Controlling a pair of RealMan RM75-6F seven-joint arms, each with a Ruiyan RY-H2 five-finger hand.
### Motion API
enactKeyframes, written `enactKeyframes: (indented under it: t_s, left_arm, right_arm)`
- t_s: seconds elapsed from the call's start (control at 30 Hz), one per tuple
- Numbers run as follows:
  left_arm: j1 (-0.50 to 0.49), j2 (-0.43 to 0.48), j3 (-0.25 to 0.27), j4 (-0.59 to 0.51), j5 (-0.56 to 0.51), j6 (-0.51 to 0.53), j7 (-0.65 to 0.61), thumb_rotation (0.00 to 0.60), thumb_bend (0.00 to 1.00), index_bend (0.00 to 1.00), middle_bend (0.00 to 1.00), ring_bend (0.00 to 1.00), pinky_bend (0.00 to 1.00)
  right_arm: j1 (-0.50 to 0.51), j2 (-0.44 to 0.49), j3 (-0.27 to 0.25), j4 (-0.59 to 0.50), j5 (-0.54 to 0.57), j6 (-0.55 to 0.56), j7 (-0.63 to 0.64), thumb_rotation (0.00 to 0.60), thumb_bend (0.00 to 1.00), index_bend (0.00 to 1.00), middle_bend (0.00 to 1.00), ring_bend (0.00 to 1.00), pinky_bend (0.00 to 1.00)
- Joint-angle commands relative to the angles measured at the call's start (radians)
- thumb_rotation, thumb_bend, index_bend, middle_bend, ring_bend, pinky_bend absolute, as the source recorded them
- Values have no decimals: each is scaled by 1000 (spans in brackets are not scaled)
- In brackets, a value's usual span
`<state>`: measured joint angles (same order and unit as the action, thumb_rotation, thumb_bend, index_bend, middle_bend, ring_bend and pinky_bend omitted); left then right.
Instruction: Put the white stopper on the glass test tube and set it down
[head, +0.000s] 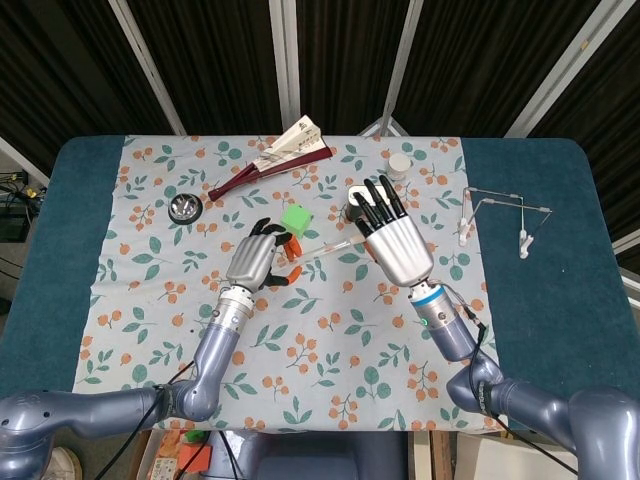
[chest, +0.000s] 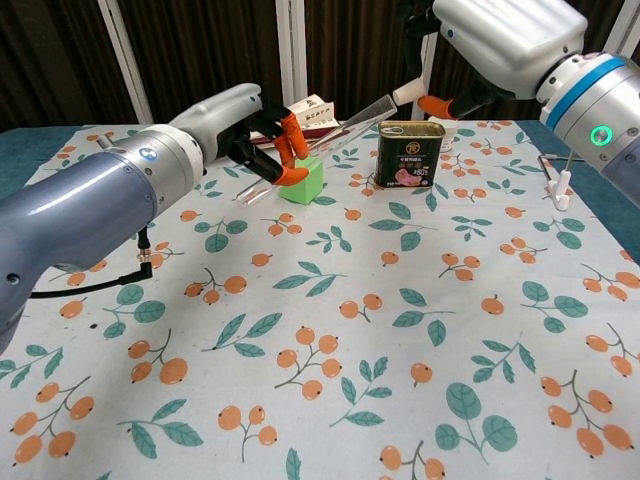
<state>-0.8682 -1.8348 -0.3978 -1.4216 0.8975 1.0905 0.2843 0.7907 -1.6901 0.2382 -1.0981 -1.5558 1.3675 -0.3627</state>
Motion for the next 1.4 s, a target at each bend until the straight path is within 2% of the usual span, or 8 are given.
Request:
enactKeyframes:
  t_s: [0.03, 1.4]
  left_arm:
    - [0, 0, -1, 0, 1, 2, -1, 600, 557, 632, 672, 215, 74]
    - [-11, -19, -9, -7, -11, 12, 14, 600, 557, 630, 675, 215, 75]
  right_arm:
    - [-1, -1, -1, -1, 0, 1, 1, 600, 381, 694, 236, 19, 18]
    - [-6, 0, -7, -29, -7, 4, -11, 600, 382, 696, 236, 19, 18]
